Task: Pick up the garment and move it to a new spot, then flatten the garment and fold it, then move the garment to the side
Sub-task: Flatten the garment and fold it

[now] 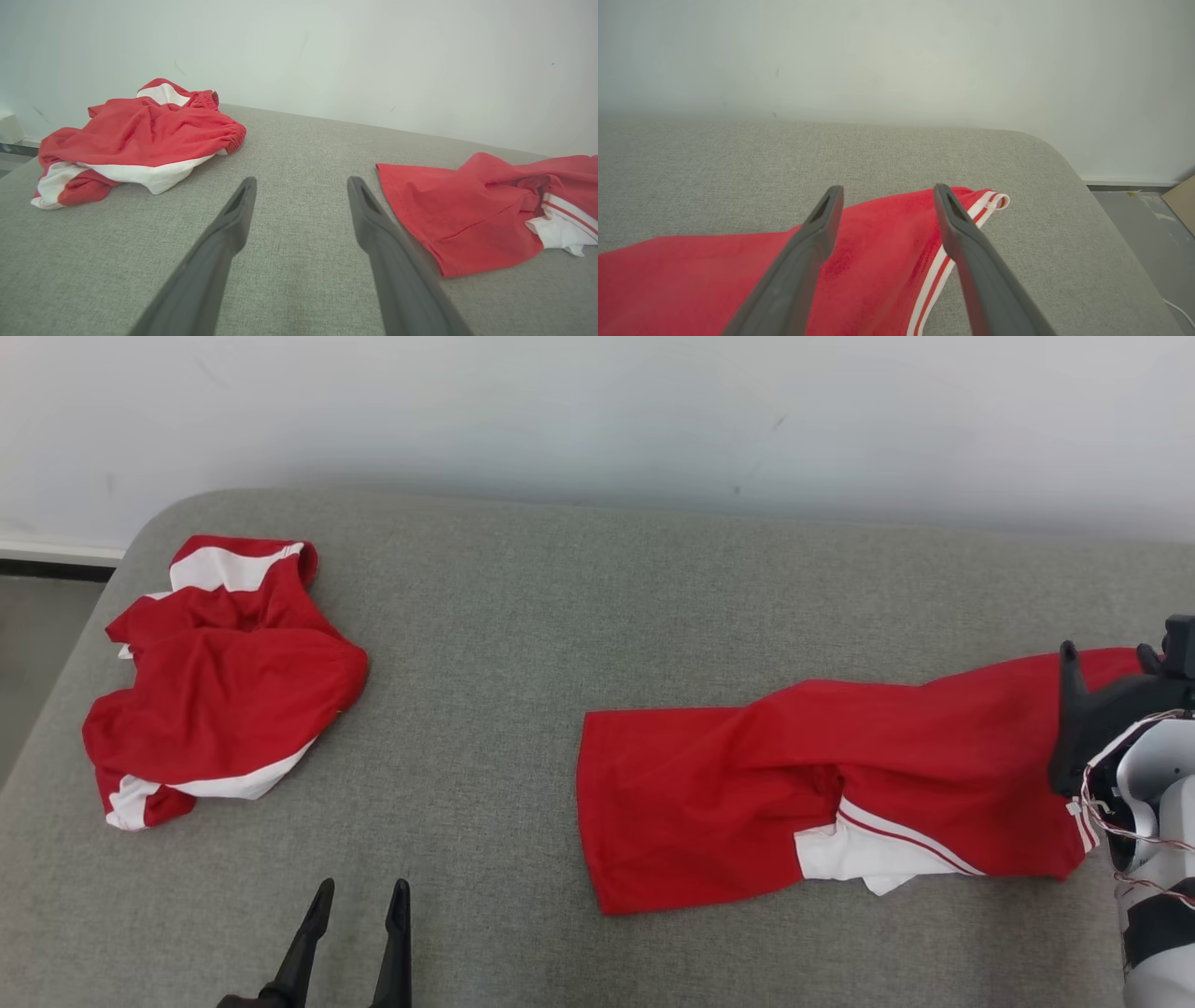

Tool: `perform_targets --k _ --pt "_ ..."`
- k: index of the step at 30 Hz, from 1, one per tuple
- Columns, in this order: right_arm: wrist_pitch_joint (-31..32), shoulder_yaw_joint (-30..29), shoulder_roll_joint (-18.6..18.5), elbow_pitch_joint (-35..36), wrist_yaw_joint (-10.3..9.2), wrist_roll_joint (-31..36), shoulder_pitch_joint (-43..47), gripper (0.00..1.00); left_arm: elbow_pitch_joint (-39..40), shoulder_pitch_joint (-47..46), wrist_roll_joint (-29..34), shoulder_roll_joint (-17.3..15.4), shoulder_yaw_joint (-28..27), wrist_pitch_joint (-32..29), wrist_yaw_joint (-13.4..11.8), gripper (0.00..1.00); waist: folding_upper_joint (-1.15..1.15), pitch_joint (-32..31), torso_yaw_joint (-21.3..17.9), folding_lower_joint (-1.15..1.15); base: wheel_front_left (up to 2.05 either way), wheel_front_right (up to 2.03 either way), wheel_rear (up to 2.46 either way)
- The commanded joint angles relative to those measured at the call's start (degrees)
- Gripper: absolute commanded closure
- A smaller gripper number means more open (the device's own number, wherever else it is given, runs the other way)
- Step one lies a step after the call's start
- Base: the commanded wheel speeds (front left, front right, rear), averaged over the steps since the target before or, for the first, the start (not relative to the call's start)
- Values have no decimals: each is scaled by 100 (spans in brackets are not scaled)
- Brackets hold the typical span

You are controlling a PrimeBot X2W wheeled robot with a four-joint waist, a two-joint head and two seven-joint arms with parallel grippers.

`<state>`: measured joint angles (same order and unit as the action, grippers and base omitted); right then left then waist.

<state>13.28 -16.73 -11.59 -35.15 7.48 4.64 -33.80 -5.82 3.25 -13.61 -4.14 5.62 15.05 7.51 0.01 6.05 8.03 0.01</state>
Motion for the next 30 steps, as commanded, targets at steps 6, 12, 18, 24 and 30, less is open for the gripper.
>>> perform_targets --k 6,12,18,24,30 --pt "-488 409 -108 354 3 -200 332 0 -15 81 36 16 -81 19 -6 0 -1 -155 -191 -1 0 0 0" --pt "-880 799 -64 1285 3 -541 1081 0 -37 151 44 48 -158 19 -6 0 -1 -311 -454 -1 0 0 0" --pt "-879 777 171 2354 3 -659 2111 0 -19 214 47 76 -177 19 -5 0 -1 -405 -645 -1 0 0 0" --pt "-431 488 562 2754 3 -660 2818 0 -9 247 62 98 -207 19 -6 0 -1 -437 -753 -1 0 0 0" --pt "26 270 682 2472 3 -634 2739 0 12 194 61 105 -184 19 -6 0 -1 -361 -763 -1 0 0 0"
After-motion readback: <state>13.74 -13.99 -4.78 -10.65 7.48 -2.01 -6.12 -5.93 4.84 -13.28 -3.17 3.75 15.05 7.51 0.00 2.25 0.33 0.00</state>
